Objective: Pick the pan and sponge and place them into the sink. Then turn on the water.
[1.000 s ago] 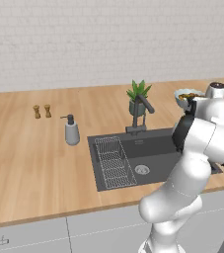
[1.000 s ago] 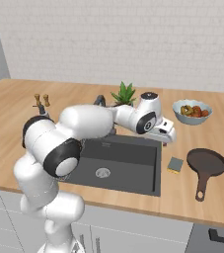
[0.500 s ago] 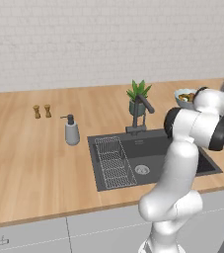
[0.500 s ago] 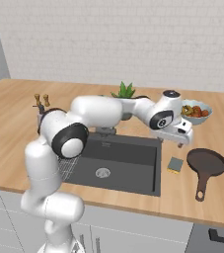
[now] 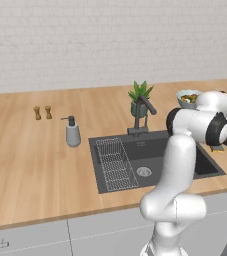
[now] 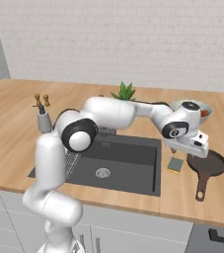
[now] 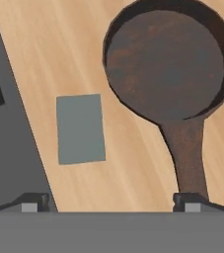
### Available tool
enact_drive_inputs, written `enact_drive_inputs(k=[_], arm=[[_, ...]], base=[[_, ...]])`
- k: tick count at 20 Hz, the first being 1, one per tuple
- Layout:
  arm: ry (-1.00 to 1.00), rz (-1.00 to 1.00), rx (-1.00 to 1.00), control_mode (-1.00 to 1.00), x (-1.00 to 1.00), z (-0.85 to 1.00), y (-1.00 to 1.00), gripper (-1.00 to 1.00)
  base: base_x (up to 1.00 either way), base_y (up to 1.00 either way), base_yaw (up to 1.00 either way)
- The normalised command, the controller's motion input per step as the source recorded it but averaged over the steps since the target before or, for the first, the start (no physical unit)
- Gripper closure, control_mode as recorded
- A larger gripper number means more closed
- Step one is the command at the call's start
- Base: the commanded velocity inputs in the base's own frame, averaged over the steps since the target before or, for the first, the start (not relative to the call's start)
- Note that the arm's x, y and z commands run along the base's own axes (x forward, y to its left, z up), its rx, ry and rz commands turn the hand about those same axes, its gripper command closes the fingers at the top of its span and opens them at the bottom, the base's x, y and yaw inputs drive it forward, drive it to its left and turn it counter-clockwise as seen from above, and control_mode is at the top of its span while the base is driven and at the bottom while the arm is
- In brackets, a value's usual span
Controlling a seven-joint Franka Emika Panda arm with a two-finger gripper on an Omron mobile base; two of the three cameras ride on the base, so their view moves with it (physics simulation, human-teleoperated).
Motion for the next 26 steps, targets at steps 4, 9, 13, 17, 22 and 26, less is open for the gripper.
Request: enact_drive_inputs(k=[4, 9, 13, 17, 22, 26], arm=[[0.05, 0.00, 0.02, -1.00, -0.51, -0.28, -0.49, -1.00], [0.02, 0.00, 0.04, -1.00, -0.28, -0.33, -0.33, -1.00], [0.03, -0.01, 0.03, -1.00, -0.03, -0.30, -0.29, -1.00], [0.04, -0.01, 0.06, -1.00, 0.00, -0.23, -0.30, -1.00], [0.03, -0.01, 0.08, -1.00, 0.08, -0.24, -0.16, -1.00], [0.01, -0.01, 0.05, -1.00, 0.28, -0.38, -0.03, -1.00]], base=[[0.00, 0.00, 0.00], [0.00, 0.00, 0.00], [0.00, 0.00, 0.00], [0.00, 0.00, 0.00], [0.00, 0.00, 0.00], [0.00, 0.00, 0.00]])
